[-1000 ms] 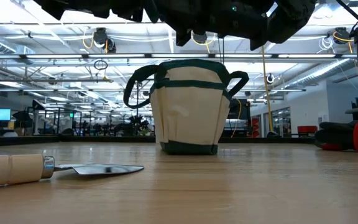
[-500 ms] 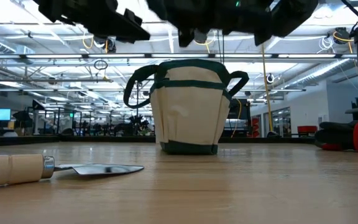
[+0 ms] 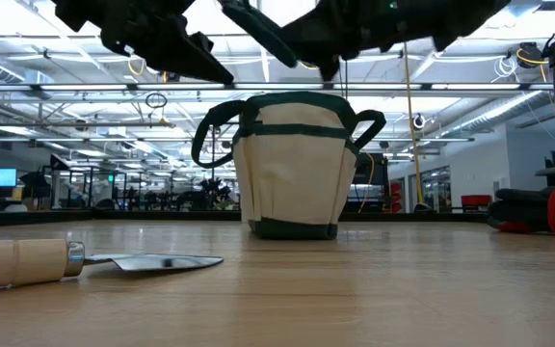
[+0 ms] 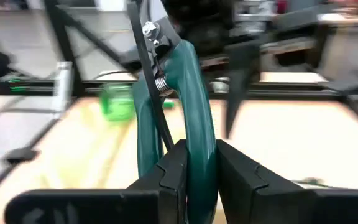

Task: Pick & Place Garden tools in Gardening bag
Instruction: Put the green shear scissors into the gardening bag

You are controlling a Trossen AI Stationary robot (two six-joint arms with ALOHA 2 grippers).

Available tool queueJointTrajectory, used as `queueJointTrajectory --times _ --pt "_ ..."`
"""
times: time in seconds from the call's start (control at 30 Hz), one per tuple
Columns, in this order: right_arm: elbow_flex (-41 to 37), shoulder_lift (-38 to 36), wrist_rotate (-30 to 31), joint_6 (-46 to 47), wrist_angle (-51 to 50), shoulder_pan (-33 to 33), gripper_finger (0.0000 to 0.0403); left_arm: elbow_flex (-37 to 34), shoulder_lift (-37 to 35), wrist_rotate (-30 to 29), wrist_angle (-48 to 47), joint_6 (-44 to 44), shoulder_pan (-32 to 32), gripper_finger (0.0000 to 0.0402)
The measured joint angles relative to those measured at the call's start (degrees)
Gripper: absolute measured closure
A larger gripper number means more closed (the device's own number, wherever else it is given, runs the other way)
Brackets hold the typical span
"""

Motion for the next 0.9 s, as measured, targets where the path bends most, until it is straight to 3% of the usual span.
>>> queueJointTrajectory --times 0.3,0.77,0.9 --pt "0.1 -5.5 20.3 0.3 -10.2 3.1 0.0345 0.0 0.0 -5.3 -0.2 -2.4 0.0 0.0270" --pt "0.1 -6.2 22.0 0.4 -12.7 7.0 0.0344 0.0 0.0 -20.8 -8.8 -8.0 0.0 0.0270" --pt "0.1 -6.2 24.4 0.4 -14.1 8.0 0.0344 0.0 0.0 -22.4 -10.3 -8.5 0.0 0.0270"
